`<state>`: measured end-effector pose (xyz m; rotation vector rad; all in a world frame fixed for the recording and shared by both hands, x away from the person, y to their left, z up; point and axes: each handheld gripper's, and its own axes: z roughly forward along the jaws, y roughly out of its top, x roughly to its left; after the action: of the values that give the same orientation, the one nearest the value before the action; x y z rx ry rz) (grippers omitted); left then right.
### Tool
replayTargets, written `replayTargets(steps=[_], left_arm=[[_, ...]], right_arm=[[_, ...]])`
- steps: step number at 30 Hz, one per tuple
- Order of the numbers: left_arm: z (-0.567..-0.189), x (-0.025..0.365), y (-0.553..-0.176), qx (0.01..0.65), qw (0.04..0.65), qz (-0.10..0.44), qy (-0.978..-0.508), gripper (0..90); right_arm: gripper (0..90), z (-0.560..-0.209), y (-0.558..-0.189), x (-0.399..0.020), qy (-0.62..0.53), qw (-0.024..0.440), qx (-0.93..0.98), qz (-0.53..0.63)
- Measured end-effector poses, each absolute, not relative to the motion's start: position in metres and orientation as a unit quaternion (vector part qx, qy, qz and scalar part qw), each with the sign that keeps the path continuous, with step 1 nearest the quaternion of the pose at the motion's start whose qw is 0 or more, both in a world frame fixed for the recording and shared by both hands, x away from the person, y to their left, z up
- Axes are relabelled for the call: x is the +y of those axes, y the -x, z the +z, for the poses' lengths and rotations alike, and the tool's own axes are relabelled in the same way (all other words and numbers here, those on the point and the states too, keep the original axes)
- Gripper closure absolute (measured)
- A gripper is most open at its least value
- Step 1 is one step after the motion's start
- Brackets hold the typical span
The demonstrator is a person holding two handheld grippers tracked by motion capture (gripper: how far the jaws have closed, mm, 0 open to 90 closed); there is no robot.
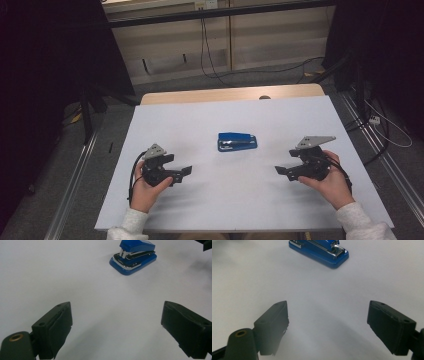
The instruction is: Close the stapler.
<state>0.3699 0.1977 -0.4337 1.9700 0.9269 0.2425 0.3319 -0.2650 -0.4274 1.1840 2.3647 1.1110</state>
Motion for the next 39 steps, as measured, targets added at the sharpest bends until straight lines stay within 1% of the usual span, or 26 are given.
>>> replayTargets(steps=[16,24,39], left_arm=[[-0.432,0.233,-0.347,0.382,0.464,0.109,-0.792,8.4],[-0.434,0.242,-0.339,0.378,0.461,0.109,-0.796,8.4],[-0.437,0.26,-0.329,0.388,0.469,0.116,-0.784,7.7]], right_arm=[[15.8,-0.425,-0.307,-0.283,-0.41,0.134,0.816,0.385],[15.8,-0.425,-0.302,-0.289,-0.412,0.135,0.814,0.386],[15.8,-0.426,-0.297,-0.295,-0.411,0.138,0.814,0.387]])
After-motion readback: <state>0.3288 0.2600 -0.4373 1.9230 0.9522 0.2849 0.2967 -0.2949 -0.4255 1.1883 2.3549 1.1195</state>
